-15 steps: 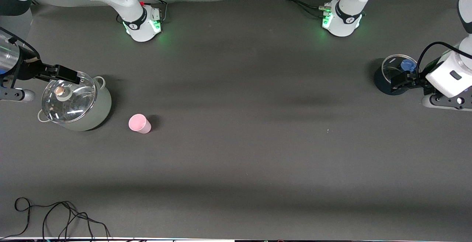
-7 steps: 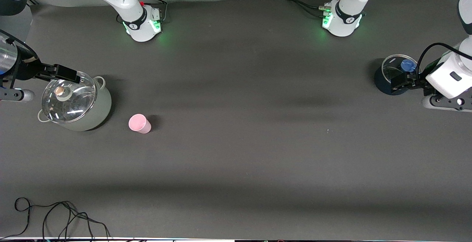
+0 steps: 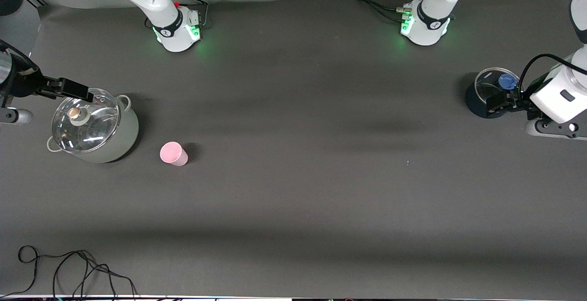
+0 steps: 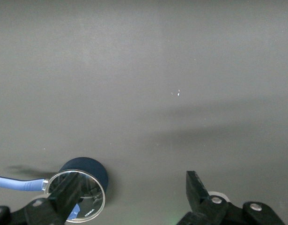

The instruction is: Transfer pink cup from left to right arm

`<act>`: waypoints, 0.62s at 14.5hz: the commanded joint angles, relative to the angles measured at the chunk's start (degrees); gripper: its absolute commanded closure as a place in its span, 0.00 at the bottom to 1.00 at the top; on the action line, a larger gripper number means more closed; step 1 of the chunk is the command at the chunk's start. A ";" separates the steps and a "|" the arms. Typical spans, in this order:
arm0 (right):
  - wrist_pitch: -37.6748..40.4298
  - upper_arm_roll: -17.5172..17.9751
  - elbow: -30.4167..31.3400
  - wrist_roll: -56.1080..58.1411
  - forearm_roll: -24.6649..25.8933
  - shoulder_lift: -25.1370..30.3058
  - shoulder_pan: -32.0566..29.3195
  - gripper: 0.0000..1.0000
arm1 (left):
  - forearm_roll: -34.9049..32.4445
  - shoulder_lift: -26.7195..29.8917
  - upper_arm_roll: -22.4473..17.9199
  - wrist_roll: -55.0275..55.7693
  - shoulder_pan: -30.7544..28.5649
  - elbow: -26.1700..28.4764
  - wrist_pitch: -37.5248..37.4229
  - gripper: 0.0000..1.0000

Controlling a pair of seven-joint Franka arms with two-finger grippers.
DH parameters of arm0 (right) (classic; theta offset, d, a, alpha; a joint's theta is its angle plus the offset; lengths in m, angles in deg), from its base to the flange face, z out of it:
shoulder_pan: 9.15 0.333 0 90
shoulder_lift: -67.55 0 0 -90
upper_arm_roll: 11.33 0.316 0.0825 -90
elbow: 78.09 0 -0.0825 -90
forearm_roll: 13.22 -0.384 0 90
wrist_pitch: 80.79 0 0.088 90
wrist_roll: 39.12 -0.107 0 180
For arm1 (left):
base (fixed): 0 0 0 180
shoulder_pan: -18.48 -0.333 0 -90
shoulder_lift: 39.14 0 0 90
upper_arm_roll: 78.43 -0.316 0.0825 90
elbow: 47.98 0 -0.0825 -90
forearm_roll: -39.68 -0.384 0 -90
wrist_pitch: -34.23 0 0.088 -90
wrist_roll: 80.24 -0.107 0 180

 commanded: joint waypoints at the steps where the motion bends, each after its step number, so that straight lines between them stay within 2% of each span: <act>1: -7.31 1.36 9.78 3.77 0.84 7.32 -1.60 0.00 | 0.10 -0.59 -0.68 0.54 0.74 -1.38 -0.29 0.00; 2: -9.60 1.36 12.17 4.47 0.84 8.82 -2.04 0.00 | 0.10 -0.59 -0.68 0.54 0.74 -1.38 -0.20 0.00; 9: -18.76 1.45 12.28 4.48 0.76 10.24 -3.18 0.00 | 0.10 -0.76 -0.59 0.54 0.83 -1.56 -0.29 0.00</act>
